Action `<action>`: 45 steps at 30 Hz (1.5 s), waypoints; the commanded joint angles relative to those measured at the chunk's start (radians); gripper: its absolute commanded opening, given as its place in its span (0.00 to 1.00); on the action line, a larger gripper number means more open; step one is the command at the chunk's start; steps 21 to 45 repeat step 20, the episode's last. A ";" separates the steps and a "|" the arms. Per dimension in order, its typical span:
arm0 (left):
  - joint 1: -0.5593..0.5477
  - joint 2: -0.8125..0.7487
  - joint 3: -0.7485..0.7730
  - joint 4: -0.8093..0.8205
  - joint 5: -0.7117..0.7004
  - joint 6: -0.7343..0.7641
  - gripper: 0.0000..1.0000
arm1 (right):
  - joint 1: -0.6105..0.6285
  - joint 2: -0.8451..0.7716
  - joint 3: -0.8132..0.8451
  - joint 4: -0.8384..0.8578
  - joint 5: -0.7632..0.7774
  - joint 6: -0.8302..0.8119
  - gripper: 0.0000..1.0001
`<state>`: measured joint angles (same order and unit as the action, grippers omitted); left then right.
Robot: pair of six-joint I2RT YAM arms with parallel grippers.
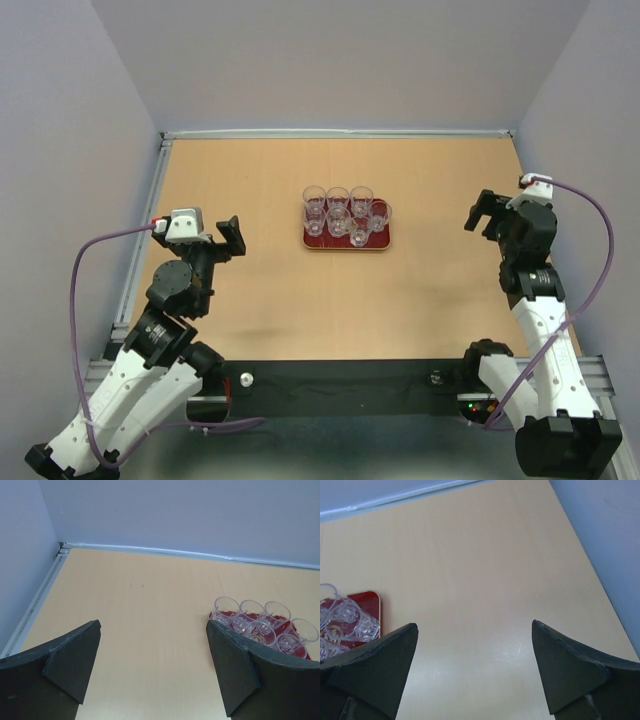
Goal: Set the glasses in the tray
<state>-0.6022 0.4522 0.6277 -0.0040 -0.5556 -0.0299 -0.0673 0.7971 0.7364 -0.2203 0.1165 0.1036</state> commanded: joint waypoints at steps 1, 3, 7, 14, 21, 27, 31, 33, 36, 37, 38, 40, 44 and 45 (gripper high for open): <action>0.002 -0.007 -0.019 0.053 -0.007 0.005 0.99 | -0.006 -0.030 -0.032 0.084 0.094 0.048 1.00; 0.004 -0.006 -0.017 0.053 -0.012 0.005 0.99 | -0.006 -0.030 -0.045 0.091 0.107 0.053 1.00; 0.004 -0.012 -0.022 0.053 -0.018 0.004 0.99 | -0.006 -0.032 -0.055 0.099 0.112 0.053 1.00; 0.002 -0.006 -0.023 0.055 -0.026 0.007 0.99 | -0.006 -0.030 -0.063 0.107 0.133 0.042 1.00; 0.002 -0.003 -0.026 0.058 -0.046 0.007 0.99 | -0.006 -0.026 -0.071 0.117 0.129 0.022 1.00; 0.002 -0.003 -0.026 0.058 -0.046 0.007 0.99 | -0.006 -0.026 -0.071 0.117 0.129 0.022 1.00; 0.002 -0.003 -0.026 0.058 -0.046 0.007 0.99 | -0.006 -0.026 -0.071 0.117 0.129 0.022 1.00; 0.002 -0.003 -0.026 0.058 -0.046 0.007 0.99 | -0.006 -0.026 -0.071 0.117 0.129 0.022 1.00; 0.002 -0.003 -0.026 0.058 -0.046 0.007 0.99 | -0.006 -0.026 -0.071 0.117 0.129 0.022 1.00; 0.002 -0.003 -0.026 0.058 -0.046 0.007 0.99 | -0.006 -0.026 -0.071 0.117 0.129 0.022 1.00; 0.002 -0.003 -0.026 0.058 -0.046 0.007 0.99 | -0.006 -0.026 -0.071 0.117 0.129 0.022 1.00; 0.002 -0.003 -0.026 0.058 -0.046 0.007 0.99 | -0.006 -0.026 -0.071 0.117 0.129 0.022 1.00; 0.002 -0.003 -0.026 0.058 -0.046 0.007 0.99 | -0.006 -0.026 -0.071 0.117 0.129 0.022 1.00; 0.002 -0.003 -0.026 0.058 -0.046 0.007 0.99 | -0.006 -0.026 -0.071 0.117 0.129 0.022 1.00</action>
